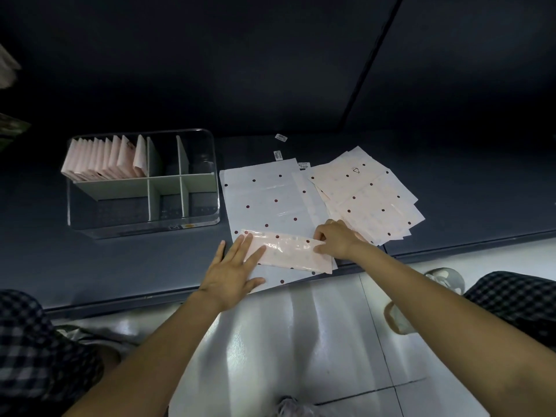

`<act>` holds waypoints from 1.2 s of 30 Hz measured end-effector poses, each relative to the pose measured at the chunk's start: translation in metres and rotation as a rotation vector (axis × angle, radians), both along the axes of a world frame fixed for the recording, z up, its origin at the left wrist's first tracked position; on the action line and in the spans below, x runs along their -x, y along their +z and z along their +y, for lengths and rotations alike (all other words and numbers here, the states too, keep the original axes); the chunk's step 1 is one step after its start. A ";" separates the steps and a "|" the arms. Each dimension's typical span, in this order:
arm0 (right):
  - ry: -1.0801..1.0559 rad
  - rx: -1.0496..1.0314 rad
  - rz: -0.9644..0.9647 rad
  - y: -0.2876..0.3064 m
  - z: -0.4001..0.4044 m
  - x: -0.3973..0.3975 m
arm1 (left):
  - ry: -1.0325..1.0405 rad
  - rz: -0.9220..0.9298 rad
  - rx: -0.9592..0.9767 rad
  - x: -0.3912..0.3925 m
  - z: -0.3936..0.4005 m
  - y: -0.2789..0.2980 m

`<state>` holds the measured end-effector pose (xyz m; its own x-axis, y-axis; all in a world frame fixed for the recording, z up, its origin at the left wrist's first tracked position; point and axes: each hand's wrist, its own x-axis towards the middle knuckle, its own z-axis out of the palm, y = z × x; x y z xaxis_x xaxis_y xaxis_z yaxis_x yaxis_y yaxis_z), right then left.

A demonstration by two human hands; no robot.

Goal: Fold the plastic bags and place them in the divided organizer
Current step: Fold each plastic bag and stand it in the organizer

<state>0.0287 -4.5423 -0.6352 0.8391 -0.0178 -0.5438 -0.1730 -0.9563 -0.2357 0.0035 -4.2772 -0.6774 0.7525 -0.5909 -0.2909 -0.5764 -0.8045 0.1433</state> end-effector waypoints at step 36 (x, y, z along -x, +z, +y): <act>-0.115 -0.531 -0.327 -0.027 0.053 0.057 | 0.341 0.046 0.639 0.023 -0.015 0.012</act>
<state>-0.0286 -4.4893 -0.6623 0.9721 0.0837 -0.2191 -0.1067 -0.6742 -0.7308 -0.0197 -4.2922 -0.6658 0.9204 -0.3909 -0.0027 -0.2907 -0.6892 0.6637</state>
